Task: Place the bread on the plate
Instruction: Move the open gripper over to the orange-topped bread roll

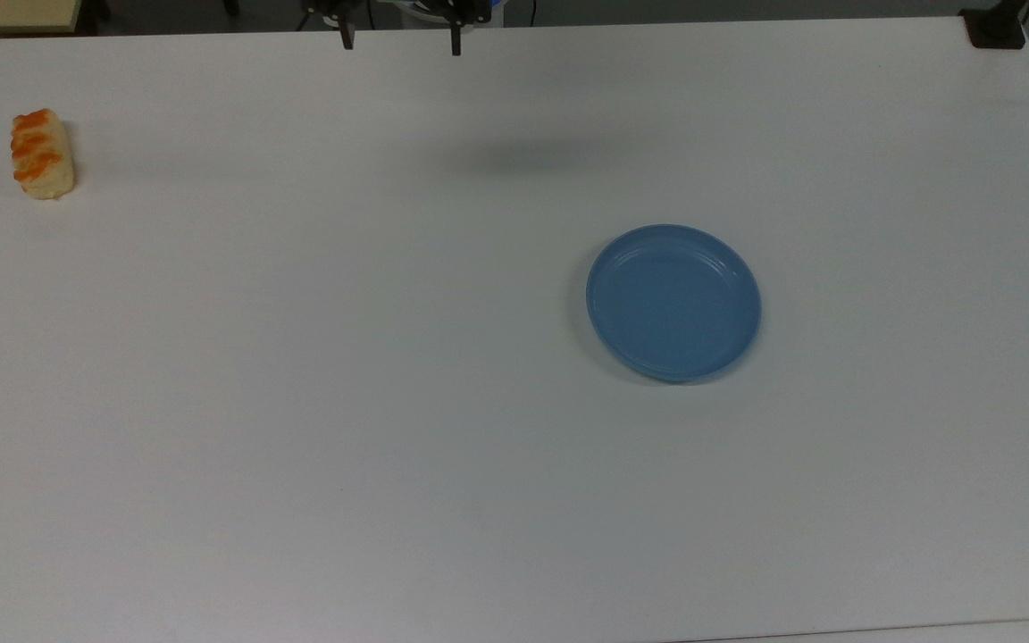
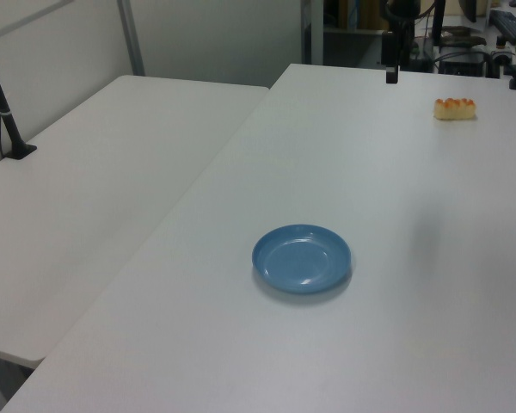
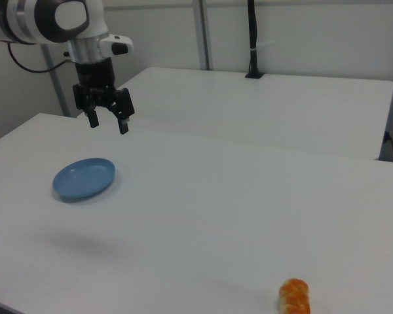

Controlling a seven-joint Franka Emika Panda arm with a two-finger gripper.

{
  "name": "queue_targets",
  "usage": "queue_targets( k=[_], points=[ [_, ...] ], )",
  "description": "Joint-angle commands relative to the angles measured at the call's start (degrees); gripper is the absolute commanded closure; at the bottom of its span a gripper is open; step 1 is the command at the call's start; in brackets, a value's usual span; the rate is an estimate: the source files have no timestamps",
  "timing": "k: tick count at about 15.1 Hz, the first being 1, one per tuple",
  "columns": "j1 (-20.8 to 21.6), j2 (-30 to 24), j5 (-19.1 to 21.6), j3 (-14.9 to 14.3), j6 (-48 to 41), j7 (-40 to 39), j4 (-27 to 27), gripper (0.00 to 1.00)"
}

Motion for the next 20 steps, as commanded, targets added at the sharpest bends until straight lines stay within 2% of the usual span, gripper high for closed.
queue_targets(
  k=[1,3,5,7,9,12,14,18,20],
  points=[
    [0.7,-0.6,0.0,-1.6,-2.9,-2.9,1.5,0.0],
    [0.6,-0.6,0.0,-2.6,-3.0,-3.1,1.5,0.0],
    [0.4,-0.4,0.0,-6.6,-2.6,-7.2,1.3,0.0],
    [0.2,0.4,0.0,-12.4,-1.6,-16.9,0.8,0.0],
    [0.1,1.4,-0.4,-18.8,2.8,-26.8,-2.3,0.0],
    [0.3,4.0,-0.7,-28.6,12.2,-34.4,-6.6,0.0],
    [0.2,6.7,-0.7,-32.7,18.8,-39.4,-9.5,0.0],
    [-0.6,12.7,-0.7,-37.6,30.6,-43.8,-14.0,0.0],
    [-2.3,16.6,-0.7,-38.1,35.2,-47.2,-15.0,0.0]
  ],
)
